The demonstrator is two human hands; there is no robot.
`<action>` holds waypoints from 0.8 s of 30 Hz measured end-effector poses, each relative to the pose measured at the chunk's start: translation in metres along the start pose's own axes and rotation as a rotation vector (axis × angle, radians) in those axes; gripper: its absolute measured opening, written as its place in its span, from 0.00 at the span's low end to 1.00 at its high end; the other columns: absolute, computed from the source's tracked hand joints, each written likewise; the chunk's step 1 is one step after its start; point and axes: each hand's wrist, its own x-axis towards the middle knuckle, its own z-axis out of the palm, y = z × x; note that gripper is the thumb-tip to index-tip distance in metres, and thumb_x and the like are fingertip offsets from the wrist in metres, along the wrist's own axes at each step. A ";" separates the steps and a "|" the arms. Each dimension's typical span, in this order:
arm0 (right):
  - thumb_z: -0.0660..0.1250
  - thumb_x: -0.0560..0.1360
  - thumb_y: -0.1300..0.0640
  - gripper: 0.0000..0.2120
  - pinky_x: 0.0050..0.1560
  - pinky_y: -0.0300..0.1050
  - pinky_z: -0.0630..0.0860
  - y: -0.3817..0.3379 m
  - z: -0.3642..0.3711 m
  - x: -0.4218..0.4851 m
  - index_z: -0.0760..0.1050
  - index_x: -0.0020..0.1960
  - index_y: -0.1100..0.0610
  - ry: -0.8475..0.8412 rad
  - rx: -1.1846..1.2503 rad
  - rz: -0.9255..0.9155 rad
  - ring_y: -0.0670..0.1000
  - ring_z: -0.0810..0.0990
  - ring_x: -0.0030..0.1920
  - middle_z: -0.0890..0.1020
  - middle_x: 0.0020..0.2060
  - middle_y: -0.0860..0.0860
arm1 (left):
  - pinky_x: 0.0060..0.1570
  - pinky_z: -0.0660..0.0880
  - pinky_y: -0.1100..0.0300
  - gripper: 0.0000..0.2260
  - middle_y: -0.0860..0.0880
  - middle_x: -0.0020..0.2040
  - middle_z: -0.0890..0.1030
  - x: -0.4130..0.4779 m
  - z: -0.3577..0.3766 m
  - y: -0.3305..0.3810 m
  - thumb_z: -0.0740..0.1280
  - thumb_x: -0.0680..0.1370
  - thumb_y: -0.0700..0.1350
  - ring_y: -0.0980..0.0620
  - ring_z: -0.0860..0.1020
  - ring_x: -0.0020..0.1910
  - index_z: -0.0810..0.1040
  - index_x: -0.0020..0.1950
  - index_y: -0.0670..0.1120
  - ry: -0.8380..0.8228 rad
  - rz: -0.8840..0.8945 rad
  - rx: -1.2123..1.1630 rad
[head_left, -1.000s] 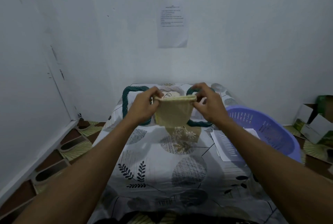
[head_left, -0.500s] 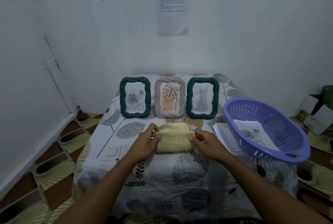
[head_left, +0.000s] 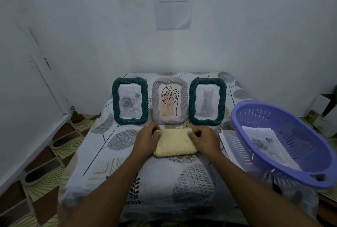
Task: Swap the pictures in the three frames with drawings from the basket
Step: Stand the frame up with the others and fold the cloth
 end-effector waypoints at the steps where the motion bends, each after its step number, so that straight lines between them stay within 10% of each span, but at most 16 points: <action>1: 0.68 0.71 0.44 0.12 0.50 0.53 0.75 0.003 0.005 -0.001 0.76 0.36 0.51 0.025 -0.024 -0.003 0.52 0.78 0.42 0.80 0.35 0.47 | 0.43 0.74 0.55 0.02 0.50 0.43 0.79 -0.001 0.003 -0.004 0.66 0.77 0.45 0.50 0.77 0.43 0.75 0.48 0.47 0.012 0.013 0.016; 5: 0.68 0.70 0.43 0.14 0.57 0.54 0.72 0.006 0.009 0.000 0.81 0.53 0.45 0.045 -0.110 -0.050 0.52 0.77 0.52 0.82 0.49 0.46 | 0.46 0.75 0.56 0.06 0.51 0.45 0.79 -0.003 0.004 -0.008 0.68 0.76 0.44 0.52 0.77 0.45 0.78 0.52 0.47 0.045 0.050 0.005; 11: 0.69 0.73 0.49 0.08 0.59 0.57 0.72 -0.008 0.000 0.009 0.74 0.36 0.48 -0.092 0.012 0.050 0.52 0.77 0.49 0.81 0.40 0.46 | 0.53 0.76 0.53 0.09 0.50 0.50 0.81 -0.001 -0.002 -0.007 0.68 0.76 0.43 0.52 0.77 0.49 0.78 0.56 0.46 -0.035 0.038 -0.007; 17: 0.68 0.76 0.57 0.04 0.50 0.44 0.75 -0.062 -0.050 0.004 0.75 0.49 0.56 -0.337 0.293 -0.223 0.48 0.80 0.49 0.81 0.45 0.50 | 0.59 0.68 0.59 0.24 0.53 0.63 0.72 0.012 -0.047 0.037 0.69 0.75 0.42 0.55 0.70 0.61 0.68 0.70 0.49 -0.370 0.048 -0.098; 24: 0.70 0.75 0.55 0.10 0.46 0.40 0.78 -0.124 -0.078 -0.019 0.75 0.55 0.52 -0.363 0.335 -0.306 0.48 0.82 0.47 0.84 0.45 0.51 | 0.49 0.77 0.60 0.09 0.49 0.53 0.82 -0.010 -0.102 0.057 0.66 0.78 0.47 0.53 0.80 0.50 0.78 0.58 0.48 -0.473 -0.055 -0.370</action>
